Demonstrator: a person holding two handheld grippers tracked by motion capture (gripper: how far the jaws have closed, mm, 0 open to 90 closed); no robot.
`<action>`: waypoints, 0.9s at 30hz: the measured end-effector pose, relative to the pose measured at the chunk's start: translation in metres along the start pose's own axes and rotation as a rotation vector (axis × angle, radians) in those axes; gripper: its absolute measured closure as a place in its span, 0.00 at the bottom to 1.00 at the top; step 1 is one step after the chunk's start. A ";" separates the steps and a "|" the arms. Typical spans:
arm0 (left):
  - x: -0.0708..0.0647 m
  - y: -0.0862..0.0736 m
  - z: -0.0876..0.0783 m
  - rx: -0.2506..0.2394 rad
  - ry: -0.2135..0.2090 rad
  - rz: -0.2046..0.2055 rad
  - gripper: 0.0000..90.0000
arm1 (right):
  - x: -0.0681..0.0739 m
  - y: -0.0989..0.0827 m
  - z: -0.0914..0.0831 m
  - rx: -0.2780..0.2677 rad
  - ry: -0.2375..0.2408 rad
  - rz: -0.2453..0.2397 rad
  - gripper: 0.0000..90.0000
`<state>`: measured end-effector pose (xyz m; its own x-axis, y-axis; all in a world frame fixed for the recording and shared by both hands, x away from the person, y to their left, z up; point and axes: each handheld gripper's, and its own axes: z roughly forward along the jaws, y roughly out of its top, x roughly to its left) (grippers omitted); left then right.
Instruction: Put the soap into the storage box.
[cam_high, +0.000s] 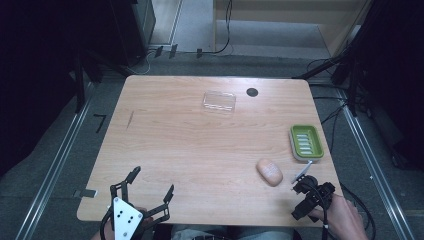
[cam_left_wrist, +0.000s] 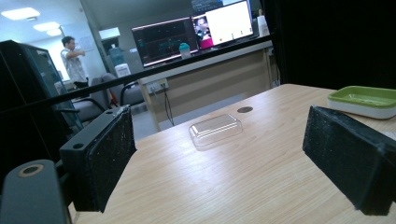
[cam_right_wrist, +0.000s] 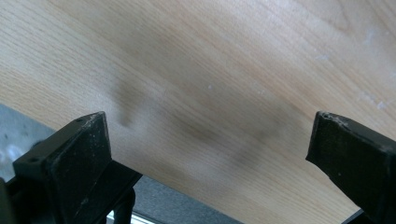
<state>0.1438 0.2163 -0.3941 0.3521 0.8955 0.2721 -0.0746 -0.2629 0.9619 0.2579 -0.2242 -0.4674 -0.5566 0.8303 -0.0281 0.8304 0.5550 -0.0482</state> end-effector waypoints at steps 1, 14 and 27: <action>0.000 0.000 0.001 0.001 -0.003 0.002 0.11 | 0.000 0.001 0.000 -0.001 -0.003 -0.006 0.00; -0.001 0.001 0.001 0.010 -0.013 -0.001 0.11 | 0.008 0.007 -0.008 -0.024 -0.007 -0.039 0.00; -0.001 0.001 0.004 0.008 -0.019 -0.009 0.11 | 0.019 0.026 -0.013 -0.025 -0.037 -0.089 0.00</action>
<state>0.1474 0.2131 -0.3936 0.3703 0.8909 0.2632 -0.0641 -0.2581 0.9640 0.2694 -0.1934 -0.4567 -0.6284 0.7755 -0.0615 0.7777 0.6280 -0.0274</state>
